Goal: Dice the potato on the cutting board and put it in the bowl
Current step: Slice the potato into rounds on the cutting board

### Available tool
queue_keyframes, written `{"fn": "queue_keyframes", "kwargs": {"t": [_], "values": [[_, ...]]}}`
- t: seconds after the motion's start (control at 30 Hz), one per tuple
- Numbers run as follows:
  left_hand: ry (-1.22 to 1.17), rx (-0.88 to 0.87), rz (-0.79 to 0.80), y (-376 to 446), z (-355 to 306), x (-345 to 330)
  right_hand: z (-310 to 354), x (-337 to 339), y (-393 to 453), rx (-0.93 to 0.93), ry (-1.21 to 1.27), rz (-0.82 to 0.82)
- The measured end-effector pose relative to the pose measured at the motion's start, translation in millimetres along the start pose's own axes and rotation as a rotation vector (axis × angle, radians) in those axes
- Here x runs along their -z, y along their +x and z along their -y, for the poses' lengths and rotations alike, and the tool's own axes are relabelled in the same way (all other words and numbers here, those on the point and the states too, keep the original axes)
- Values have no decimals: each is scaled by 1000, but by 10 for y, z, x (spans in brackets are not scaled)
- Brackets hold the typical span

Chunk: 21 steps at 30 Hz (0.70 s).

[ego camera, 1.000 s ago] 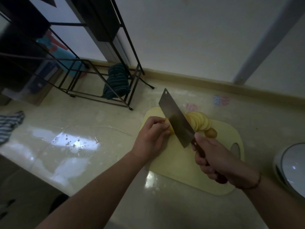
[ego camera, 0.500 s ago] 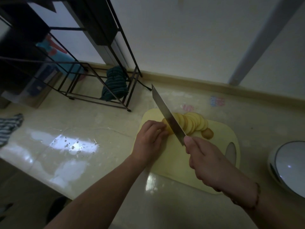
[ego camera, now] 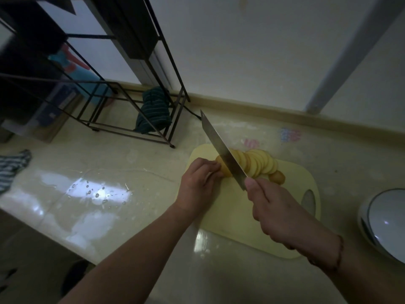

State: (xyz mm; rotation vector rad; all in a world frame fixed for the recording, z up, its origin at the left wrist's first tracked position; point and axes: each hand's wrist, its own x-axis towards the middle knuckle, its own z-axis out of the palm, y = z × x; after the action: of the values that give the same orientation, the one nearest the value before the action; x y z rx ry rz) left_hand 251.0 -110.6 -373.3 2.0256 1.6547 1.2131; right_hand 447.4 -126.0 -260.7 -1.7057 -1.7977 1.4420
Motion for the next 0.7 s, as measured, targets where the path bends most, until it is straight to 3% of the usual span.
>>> {"fn": "queue_keyframes", "kwargs": {"t": [0.7], "values": [[-5,2,-12,-4,33,-6,-18,-39,59,45,-17,2]]}}
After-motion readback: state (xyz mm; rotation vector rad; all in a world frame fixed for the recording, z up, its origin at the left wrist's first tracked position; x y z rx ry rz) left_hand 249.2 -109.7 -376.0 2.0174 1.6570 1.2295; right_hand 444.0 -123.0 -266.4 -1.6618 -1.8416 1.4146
